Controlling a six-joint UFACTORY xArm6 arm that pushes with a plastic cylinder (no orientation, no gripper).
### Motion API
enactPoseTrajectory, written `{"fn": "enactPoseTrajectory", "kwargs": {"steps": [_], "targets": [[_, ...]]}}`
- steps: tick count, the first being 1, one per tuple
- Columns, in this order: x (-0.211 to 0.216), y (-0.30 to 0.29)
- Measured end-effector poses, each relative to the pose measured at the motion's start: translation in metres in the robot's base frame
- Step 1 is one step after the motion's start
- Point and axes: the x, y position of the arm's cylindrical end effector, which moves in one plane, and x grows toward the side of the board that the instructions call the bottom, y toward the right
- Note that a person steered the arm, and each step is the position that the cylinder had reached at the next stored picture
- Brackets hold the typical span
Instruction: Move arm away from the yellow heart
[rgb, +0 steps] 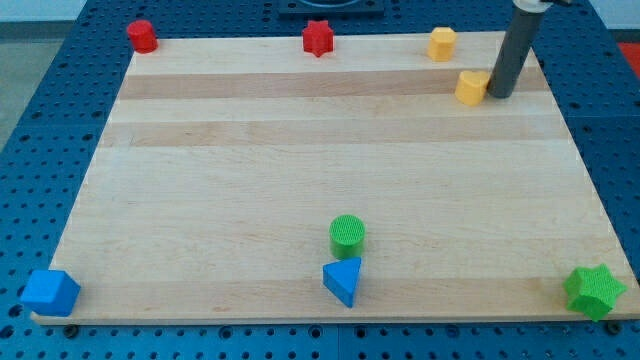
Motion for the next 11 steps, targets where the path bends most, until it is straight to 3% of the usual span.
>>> {"fn": "enactPoseTrajectory", "kwargs": {"steps": [4, 6, 7, 11], "targets": [[-0.001, -0.037], [-0.001, -0.020], [0.007, -0.002], [0.109, 0.123]]}}
